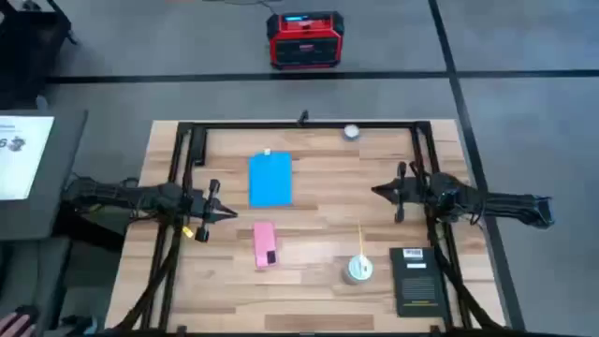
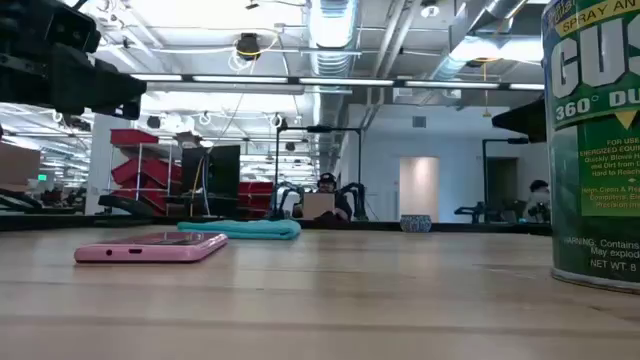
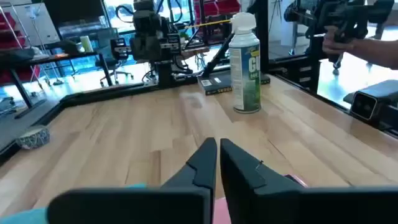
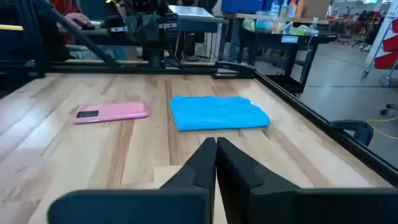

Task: Apply microfiber cloth
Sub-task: Spray the device using the spray bottle

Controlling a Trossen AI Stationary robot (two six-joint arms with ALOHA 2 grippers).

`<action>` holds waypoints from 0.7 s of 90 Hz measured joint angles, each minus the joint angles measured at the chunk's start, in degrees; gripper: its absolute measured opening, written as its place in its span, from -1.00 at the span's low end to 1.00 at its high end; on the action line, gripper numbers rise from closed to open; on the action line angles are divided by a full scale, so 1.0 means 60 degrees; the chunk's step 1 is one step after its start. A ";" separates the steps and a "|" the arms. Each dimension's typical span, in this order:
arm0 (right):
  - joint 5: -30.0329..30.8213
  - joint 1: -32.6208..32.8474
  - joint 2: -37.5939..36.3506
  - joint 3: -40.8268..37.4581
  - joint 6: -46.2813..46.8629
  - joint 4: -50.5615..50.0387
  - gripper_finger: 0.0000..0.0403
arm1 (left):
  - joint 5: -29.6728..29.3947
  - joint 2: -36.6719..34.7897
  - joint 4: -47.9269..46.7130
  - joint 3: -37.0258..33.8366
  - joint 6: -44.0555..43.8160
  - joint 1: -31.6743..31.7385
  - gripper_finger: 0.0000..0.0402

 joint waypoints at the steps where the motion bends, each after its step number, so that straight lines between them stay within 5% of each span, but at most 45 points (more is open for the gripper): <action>1: 0.0000 0.0000 0.0000 -0.0001 0.0000 0.0000 -1.00 | -0.0010 0.0001 0.0001 0.0000 -0.0017 0.0001 -1.00; 63: -0.0004 -0.0002 -0.0002 0.0000 0.0007 0.0004 -1.00 | -0.0136 -0.0002 0.0752 0.0106 -0.0701 -0.0001 -1.00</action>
